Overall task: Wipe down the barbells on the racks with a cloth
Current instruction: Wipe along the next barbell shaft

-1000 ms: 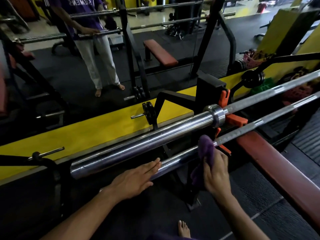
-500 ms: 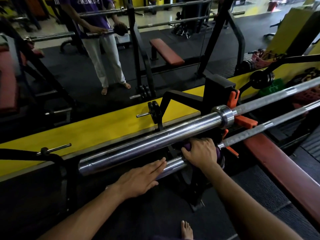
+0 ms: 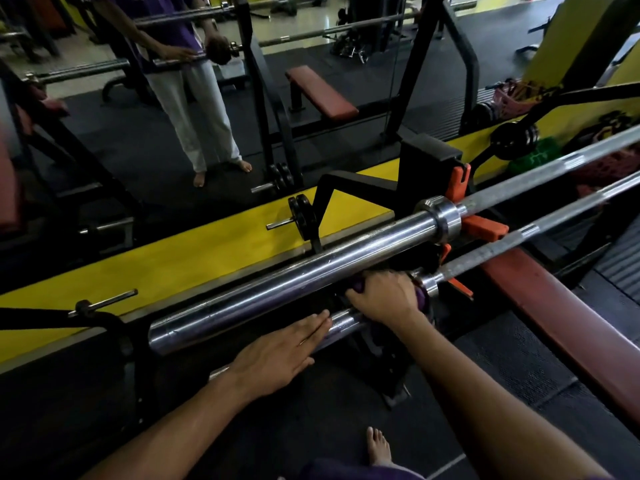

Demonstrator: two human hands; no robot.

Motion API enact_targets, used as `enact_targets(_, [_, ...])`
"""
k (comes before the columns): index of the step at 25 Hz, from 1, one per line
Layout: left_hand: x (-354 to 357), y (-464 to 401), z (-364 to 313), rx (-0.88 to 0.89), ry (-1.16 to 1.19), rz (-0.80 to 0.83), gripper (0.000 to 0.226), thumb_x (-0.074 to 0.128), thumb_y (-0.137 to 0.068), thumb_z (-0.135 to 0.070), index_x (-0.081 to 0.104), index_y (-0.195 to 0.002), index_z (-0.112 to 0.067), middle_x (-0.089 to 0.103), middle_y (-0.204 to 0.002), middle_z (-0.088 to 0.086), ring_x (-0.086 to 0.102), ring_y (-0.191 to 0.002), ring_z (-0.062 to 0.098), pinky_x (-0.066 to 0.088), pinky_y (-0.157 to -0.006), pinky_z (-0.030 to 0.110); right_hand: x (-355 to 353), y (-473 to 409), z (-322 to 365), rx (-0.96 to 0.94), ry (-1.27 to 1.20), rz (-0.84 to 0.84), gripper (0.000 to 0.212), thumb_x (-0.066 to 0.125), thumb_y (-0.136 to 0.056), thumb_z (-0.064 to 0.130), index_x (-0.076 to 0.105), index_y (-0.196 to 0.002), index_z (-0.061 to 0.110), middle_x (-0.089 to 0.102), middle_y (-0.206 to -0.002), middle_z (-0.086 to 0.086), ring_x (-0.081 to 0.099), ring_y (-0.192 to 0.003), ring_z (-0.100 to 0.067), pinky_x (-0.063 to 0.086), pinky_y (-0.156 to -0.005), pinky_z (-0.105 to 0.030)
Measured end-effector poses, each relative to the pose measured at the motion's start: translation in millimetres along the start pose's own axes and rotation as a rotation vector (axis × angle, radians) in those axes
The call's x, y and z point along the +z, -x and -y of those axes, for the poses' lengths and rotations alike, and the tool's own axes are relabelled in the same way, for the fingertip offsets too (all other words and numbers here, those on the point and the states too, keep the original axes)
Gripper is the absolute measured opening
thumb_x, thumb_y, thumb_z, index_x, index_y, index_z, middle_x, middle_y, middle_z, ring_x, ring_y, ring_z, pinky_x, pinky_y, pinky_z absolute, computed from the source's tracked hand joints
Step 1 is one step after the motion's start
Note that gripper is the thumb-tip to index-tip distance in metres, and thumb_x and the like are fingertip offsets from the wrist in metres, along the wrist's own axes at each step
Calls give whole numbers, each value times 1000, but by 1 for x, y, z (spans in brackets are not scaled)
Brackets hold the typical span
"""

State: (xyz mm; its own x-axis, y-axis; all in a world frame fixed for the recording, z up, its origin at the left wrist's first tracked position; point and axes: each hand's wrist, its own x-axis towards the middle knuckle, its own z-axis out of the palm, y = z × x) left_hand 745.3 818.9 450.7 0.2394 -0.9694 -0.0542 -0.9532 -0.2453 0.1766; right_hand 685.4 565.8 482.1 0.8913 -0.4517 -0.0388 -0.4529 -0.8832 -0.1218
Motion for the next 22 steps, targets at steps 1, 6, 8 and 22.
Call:
enact_targets(1, [1,1,0,4,-2,3,87,53,-102,-38,-8,-161,-25,-9,-170,-6,15,-153,10,31,-117,26,3,3,10,-44,17,28,54,45,-83,63,68,-107,21,73,-107,-8,65,-104,-31,45,-90,-39])
enact_targets(6, [2,-3,1,21,-28,-50,92,66,-95,-35,5,-162,-20,10,-168,1,31,-149,15,42,-113,29,24,62,-45,-350,-138,-154,66,56,-79,47,53,-137,14,55,-135,-4,45,-130,-29,35,-113,-45])
enact_targets(8, [2,0,0,16,-21,-26,87,57,-101,-35,-2,-162,-22,0,-170,-2,20,-153,13,37,-116,30,16,41,-55,-211,-98,-140,56,49,-83,50,58,-124,14,61,-122,-6,53,-118,-31,40,-105,-44])
enact_targets(22, [-20,90,24,-222,159,53,72,32,-100,-61,-8,-157,-44,-14,-163,-27,-7,-149,-10,20,-123,24,-39,57,-21,1,-559,-259,27,42,-100,31,60,-111,14,56,-107,-5,51,-98,-22,38,-84,-36])
